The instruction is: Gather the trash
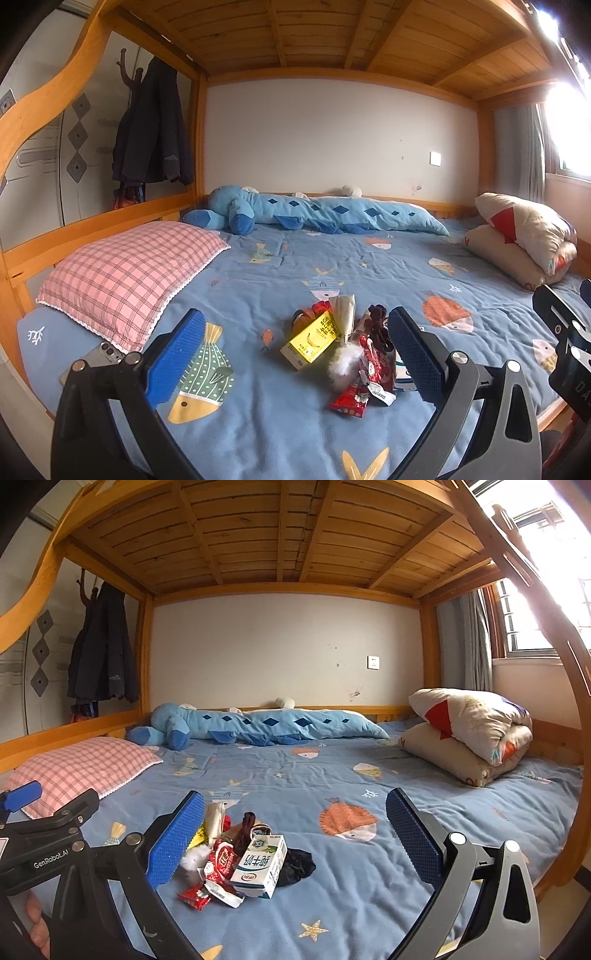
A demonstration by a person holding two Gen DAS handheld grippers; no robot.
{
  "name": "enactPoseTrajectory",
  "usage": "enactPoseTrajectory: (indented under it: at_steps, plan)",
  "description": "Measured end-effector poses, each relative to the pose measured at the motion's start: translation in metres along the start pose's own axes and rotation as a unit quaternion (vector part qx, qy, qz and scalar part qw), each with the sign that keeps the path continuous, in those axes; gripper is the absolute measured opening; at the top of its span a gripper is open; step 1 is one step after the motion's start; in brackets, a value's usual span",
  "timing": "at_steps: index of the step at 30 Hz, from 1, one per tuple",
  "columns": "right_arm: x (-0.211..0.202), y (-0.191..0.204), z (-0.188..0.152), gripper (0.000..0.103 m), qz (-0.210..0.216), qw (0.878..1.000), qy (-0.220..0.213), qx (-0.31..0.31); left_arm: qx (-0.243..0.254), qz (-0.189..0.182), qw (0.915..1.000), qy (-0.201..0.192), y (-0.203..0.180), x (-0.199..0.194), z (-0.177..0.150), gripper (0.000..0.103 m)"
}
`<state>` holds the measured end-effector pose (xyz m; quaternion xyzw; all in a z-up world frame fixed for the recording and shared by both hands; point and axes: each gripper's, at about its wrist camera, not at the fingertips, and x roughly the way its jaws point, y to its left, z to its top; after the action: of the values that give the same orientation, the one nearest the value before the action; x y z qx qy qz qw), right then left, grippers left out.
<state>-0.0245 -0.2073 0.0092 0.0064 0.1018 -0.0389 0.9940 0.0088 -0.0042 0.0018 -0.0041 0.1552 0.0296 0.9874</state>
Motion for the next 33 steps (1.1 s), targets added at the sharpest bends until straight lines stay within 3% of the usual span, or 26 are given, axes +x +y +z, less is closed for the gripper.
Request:
enactPoseTrajectory:
  at_steps: [33]
  plan:
    - [-0.0002,-0.0002,0.0019,0.095,0.0,1.0,0.01,-0.001,-0.001,-0.006,1.0,0.003,-0.0043,0.0022,-0.001,0.099]
